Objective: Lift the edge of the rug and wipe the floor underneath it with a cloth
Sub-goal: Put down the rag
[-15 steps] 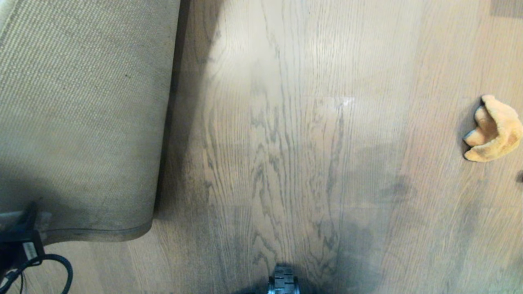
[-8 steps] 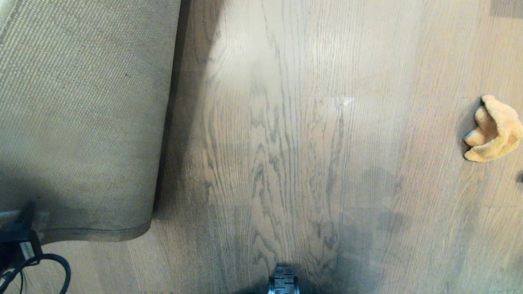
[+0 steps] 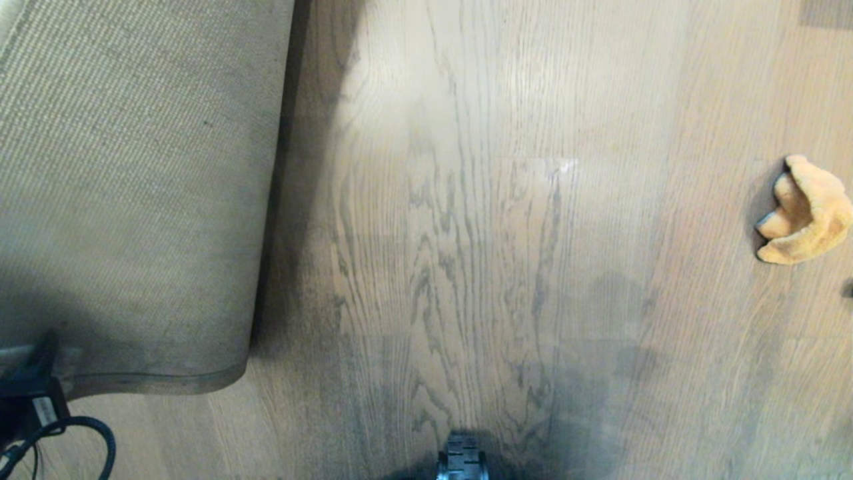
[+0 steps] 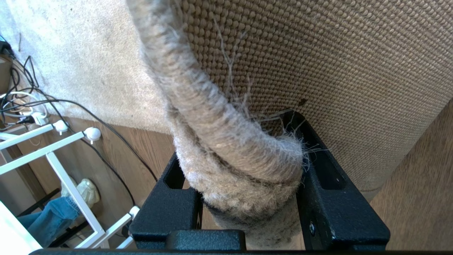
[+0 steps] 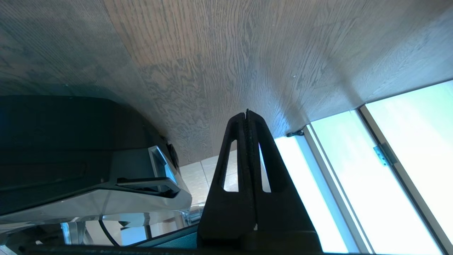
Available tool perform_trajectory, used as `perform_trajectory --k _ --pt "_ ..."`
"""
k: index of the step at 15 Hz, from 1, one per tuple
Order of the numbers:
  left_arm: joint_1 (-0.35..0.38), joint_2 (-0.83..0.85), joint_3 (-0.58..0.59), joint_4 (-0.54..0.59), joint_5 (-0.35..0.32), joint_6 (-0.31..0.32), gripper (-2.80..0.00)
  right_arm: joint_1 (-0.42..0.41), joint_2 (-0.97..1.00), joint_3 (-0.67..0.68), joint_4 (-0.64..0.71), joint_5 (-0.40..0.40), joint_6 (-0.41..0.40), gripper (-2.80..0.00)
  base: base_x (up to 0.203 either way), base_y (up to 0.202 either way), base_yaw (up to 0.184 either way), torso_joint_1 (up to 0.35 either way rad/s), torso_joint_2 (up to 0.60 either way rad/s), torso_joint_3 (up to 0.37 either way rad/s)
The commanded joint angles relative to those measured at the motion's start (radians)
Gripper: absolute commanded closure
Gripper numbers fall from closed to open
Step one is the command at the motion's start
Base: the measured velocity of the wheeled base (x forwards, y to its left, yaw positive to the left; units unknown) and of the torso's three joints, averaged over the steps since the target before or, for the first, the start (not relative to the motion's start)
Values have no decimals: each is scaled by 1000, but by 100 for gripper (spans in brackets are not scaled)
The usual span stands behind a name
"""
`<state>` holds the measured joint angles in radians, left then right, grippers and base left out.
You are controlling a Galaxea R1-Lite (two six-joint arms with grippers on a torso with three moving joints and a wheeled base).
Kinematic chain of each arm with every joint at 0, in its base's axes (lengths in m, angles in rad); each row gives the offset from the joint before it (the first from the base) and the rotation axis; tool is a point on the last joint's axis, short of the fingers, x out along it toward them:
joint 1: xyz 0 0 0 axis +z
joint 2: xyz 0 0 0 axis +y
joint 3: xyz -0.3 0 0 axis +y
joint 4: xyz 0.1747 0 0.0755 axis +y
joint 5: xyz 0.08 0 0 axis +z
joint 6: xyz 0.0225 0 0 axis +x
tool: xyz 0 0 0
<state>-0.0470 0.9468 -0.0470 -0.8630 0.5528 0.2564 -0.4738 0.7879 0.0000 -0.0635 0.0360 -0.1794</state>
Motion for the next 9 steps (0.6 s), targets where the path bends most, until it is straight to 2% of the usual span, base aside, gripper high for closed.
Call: perform_trajectory --k 1,9 --pt "-1 1 1 -5 3 1 0 0 2 0 1 1 0 0 0 0 0 0 0 0" --pt "-12 3 4 -5 1 0 0 -2 -4 0 2 1 1 0 0 0 0 0 0 0"
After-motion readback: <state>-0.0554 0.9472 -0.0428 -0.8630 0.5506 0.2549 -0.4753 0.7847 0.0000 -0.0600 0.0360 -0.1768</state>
